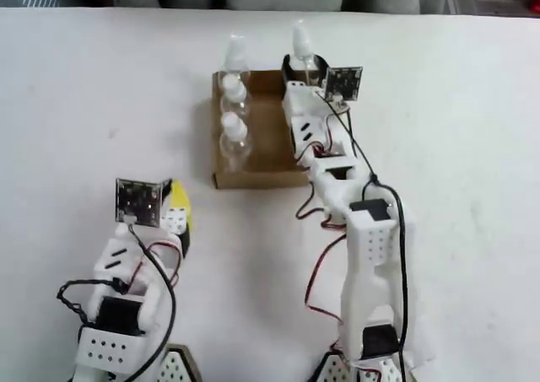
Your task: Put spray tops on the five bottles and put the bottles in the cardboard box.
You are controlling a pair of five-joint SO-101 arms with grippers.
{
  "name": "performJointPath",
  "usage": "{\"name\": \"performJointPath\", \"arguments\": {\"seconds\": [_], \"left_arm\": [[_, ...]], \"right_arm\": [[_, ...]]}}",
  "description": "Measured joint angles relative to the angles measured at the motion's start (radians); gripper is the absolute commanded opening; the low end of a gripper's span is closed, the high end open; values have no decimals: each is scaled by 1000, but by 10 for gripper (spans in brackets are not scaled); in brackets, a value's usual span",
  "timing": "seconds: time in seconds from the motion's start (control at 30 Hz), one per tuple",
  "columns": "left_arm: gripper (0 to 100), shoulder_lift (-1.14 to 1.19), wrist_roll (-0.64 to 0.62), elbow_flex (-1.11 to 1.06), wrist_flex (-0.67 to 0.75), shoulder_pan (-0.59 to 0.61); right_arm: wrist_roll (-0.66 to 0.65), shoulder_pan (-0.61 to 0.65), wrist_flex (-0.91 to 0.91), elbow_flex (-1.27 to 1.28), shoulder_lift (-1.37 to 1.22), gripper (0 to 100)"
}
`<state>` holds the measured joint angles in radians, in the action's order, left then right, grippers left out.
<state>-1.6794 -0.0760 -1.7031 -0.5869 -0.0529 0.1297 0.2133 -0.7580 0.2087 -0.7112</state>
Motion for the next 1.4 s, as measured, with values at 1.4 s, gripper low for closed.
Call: {"name": "performJointPath", "arguments": {"seconds": [1.4], "left_arm": [[24,0,0,0,0,0]], "right_arm": [[0,6,-120,63,-23,127]]}}
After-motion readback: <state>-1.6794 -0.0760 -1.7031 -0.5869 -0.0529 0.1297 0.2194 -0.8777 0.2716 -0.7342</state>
